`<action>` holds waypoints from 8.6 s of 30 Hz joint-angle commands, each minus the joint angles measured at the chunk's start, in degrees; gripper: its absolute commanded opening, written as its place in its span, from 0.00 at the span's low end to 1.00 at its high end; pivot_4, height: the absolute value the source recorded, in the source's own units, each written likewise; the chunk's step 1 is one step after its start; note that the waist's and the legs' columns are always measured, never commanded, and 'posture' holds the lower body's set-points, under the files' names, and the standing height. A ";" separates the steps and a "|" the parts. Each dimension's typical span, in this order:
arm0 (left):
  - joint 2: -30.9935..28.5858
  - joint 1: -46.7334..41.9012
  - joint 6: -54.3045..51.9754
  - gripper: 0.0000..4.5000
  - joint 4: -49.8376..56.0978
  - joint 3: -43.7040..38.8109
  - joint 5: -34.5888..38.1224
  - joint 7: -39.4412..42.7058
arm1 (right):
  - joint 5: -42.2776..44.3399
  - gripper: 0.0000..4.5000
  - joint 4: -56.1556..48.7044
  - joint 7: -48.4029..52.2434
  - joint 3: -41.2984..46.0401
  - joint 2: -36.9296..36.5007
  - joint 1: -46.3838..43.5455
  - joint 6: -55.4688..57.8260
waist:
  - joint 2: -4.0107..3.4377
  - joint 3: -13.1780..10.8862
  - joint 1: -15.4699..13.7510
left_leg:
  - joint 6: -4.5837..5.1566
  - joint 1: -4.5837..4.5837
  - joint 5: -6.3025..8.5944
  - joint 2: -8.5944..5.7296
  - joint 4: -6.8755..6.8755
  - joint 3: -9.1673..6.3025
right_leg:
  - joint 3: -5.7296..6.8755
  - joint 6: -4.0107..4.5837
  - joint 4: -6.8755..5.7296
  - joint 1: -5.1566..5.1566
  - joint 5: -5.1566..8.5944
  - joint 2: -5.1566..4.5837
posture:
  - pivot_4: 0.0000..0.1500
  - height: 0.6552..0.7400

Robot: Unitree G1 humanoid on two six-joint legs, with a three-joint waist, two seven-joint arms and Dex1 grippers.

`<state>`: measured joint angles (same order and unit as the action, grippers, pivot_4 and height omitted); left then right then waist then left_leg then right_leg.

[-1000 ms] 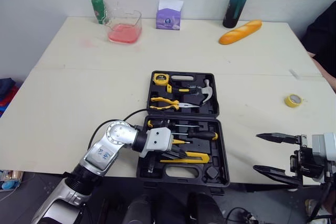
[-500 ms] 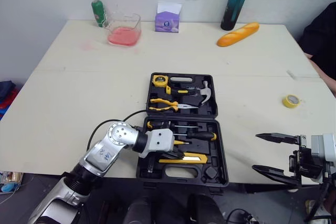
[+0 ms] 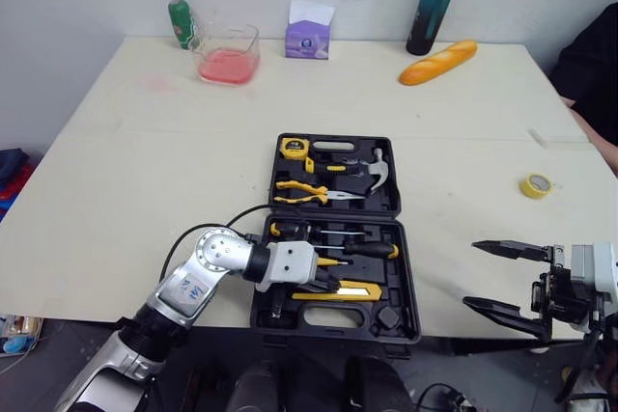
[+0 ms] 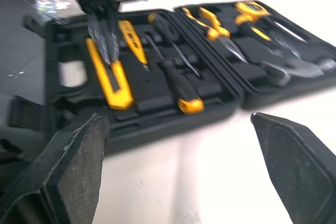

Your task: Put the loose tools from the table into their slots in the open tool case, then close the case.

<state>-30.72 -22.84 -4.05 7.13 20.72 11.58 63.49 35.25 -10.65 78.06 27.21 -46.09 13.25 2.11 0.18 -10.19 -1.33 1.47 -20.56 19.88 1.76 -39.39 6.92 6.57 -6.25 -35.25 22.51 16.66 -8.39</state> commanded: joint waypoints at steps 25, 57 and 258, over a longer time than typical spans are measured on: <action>-13.46 27.86 -2.59 0.99 -7.31 -58.96 9.77 -18.85 | -11.76 1.00 23.73 -41.19 18.21 4.41 -10.76 -7.58 | -0.05 -0.12 1.42 | -0.20 -0.03 0.16 0.13 0.43 0.07 | 0.03 0.03 0.34 0.12 0.02 -0.15 | 1.00 1.00; -15.44 14.83 -21.92 0.99 17.92 -42.94 26.00 -17.29 | -15.51 1.00 36.05 -20.86 -13.22 -20.83 -40.11 24.38 | -0.32 -0.32 2.95 | -0.20 -0.06 0.11 0.16 0.50 0.27 | -0.04 0.02 0.27 0.24 0.01 0.03 | 1.00 1.00; -17.83 24.82 -16.40 1.00 29.98 -29.45 23.71 -3.56 | -22.62 0.00 -17.64 14.44 -55.57 -17.70 -51.90 16.28 | -0.44 -0.77 1.57 | -0.21 -0.72 0.05 0.29 -0.36 0.54 | -0.37 0.03 -0.35 1.10 -0.01 0.68 | 1.00 1.00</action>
<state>-48.31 1.23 -20.15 35.19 -7.91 34.57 60.44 10.91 -26.02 89.21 -27.82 -62.28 -37.46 18.88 -0.25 -10.96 0.24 1.25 -21.28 19.93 2.05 -39.75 7.46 6.21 -6.22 -35.60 23.62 16.64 -7.72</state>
